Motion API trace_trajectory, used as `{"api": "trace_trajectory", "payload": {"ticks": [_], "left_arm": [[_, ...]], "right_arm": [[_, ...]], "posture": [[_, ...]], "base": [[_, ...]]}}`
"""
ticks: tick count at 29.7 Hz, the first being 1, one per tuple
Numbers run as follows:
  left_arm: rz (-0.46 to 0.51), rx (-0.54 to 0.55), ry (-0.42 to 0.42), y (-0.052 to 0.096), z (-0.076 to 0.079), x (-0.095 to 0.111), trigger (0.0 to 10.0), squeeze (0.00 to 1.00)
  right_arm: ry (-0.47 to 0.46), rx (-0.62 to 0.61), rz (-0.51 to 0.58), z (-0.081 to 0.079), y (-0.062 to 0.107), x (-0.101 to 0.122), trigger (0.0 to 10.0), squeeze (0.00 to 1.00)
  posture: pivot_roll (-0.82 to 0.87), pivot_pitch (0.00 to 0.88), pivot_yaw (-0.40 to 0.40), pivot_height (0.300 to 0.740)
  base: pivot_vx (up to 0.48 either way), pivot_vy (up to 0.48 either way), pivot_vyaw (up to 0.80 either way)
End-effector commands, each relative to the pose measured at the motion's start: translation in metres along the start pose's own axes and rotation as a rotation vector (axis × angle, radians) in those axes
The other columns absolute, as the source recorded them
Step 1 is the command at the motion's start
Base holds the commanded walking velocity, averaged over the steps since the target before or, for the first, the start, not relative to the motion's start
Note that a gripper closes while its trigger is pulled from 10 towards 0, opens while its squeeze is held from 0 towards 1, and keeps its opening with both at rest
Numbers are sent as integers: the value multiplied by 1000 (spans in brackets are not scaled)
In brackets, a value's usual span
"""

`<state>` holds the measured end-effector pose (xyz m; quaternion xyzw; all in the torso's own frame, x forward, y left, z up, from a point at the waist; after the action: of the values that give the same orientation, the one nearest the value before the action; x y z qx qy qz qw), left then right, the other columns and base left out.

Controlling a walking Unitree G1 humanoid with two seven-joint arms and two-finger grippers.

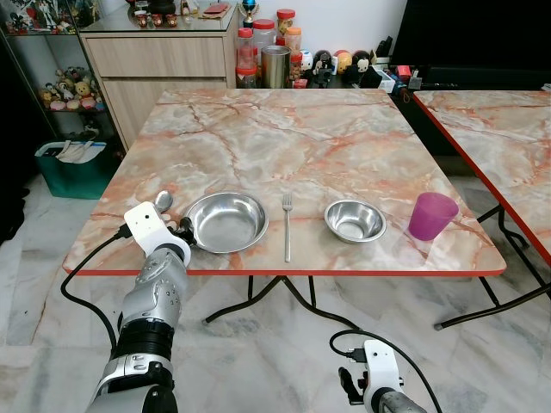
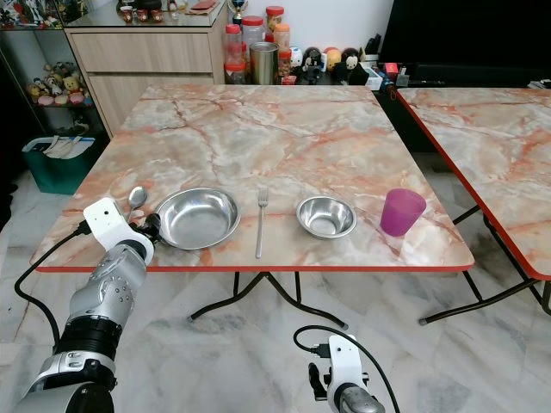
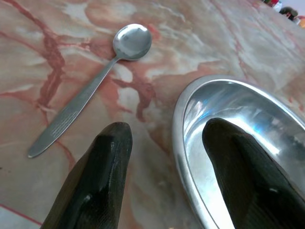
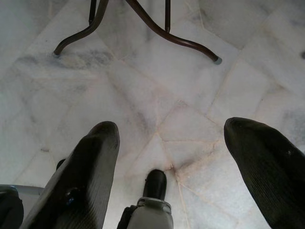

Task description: Setting the table

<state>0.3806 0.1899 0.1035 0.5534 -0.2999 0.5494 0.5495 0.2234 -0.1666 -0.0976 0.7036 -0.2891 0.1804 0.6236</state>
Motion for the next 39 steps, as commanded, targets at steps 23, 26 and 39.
{"api": "trace_trajectory", "payload": {"ticks": [23, 26, 39], "left_arm": [[-88, -82, -54, 0, 19, -16, 10000, 0], [-87, -82, -67, 0, 19, -16, 10000, 0], [-124, -114, -66, 2, 27, -23, 10000, 0]], "right_arm": [[-7, 0, 4, 0, 0, 1, 10000, 0], [-7, 0, 4, 0, 0, 1, 10000, 0], [-8, 2, 6, -1, 0, 2, 10000, 0]], "posture": [[22, 0, -14, 740], [21, 0, -14, 740], [22, 0, -10, 740]], "base": [[0, 0, 0], [0, 0, 0], [0, 0, 0]]}}
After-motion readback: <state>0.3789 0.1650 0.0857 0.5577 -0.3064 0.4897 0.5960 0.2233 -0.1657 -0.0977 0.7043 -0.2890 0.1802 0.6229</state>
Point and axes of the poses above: a point about 5 cm out from each wrist's last joint towards the gripper, its own y axis pointing back from the gripper into the wrist, its own x axis along the axis of the wrist's last joint, z = x × y, the point moved 3 cm from there along -y, pointing out of the wrist towards the gripper, and after that the axes turned 12 degrees about -y, right-handed, at the moved point
